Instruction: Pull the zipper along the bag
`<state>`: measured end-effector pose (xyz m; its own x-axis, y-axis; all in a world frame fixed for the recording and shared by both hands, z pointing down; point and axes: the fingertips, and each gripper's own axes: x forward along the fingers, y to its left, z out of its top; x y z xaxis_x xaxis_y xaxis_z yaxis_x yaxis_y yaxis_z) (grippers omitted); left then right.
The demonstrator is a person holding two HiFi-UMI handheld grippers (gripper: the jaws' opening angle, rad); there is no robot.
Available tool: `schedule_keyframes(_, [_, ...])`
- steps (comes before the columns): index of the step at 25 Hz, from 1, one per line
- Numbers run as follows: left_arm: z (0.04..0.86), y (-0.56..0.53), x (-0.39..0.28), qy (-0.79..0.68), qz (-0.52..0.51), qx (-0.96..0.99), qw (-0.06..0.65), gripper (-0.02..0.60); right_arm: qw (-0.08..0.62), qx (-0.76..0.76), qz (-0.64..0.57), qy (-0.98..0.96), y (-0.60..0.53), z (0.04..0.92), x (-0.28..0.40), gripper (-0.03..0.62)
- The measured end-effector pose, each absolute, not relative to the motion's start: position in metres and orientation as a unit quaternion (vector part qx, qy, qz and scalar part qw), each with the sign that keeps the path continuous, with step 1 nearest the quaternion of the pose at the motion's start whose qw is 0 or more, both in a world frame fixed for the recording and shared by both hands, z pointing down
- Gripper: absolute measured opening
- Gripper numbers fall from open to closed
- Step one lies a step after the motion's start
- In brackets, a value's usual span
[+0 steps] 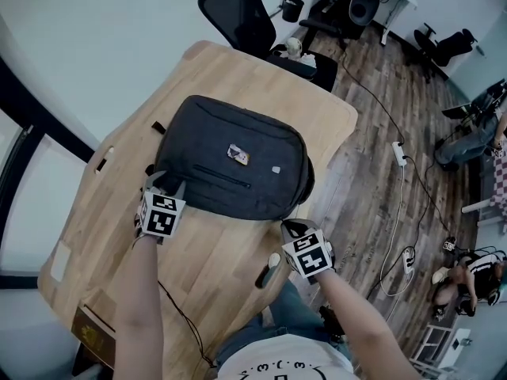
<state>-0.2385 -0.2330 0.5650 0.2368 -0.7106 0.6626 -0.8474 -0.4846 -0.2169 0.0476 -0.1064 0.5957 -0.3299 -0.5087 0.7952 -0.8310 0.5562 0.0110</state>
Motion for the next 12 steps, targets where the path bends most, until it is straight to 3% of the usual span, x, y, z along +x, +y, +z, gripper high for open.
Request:
schedule_keyframes(4, [0.549,-0.214,-0.224,-0.465,0.356,0.808,0.065,0.239,0.392,0.41,0.216,-0.794,-0.098,0.596,0.04,0.058])
schedule_keyframes(12, [0.546,-0.135,-0.125,-0.24,0.415,0.875,-0.066,0.239,0.395,0.354,0.222,-0.819,-0.08,0.604,-0.003,0.058])
